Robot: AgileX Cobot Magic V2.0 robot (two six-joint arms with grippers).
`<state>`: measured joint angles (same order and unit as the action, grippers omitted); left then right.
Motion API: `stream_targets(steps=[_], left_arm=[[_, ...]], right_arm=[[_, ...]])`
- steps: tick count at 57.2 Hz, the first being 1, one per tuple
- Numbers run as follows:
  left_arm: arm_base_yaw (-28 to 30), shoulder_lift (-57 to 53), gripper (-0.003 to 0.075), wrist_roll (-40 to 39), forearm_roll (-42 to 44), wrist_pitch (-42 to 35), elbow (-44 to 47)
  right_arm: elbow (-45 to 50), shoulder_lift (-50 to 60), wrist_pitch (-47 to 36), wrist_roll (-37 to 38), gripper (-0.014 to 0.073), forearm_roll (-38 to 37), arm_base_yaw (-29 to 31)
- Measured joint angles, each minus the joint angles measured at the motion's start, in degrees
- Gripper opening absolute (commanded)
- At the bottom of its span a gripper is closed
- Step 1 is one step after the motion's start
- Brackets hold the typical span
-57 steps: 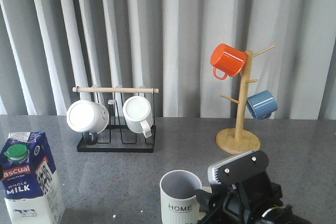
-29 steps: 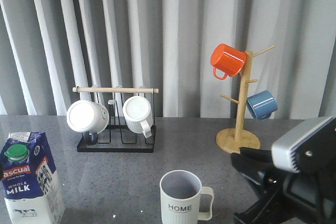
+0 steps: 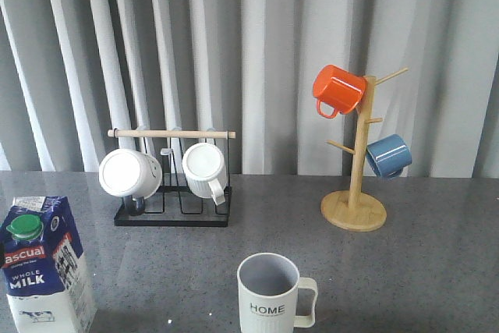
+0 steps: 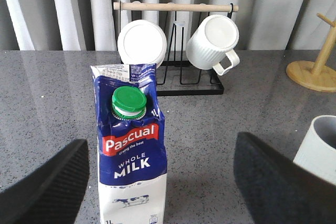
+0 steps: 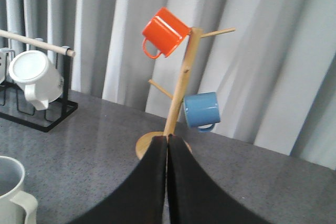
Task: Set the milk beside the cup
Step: 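Move the left gripper down onto the top of the Pascual milk carton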
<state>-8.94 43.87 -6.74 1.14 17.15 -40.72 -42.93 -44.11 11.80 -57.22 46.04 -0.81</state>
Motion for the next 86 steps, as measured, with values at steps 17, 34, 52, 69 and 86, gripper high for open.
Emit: stream_targets(steps=[17,34,52,69,86], left_arm=[[0.00,0.00,0.0540,0.00,0.00,0.00,0.00],[0.00,0.00,0.0540,0.00,0.00,0.00,0.00],[0.00,0.00,0.0540,0.00,0.00,-0.69,0.00],[0.00,0.00,0.0540,0.00,0.00,-5.28,0.00],[0.00,0.00,0.0540,0.00,0.00,-7.51,0.11]], right_arm=[[0.00,4.10,2.56,0.72,-0.0006,-2.54,2.23],[0.00,4.85,2.84,2.99,-0.0006,-2.61,2.23],[0.00,4.85,2.93,2.99,-0.0006,-2.61,2.23],[0.00,4.85,3.00,2.99,-0.0006,-2.61,2.23],[0.00,4.85,3.02,2.99,-0.0006,-2.61,2.23]])
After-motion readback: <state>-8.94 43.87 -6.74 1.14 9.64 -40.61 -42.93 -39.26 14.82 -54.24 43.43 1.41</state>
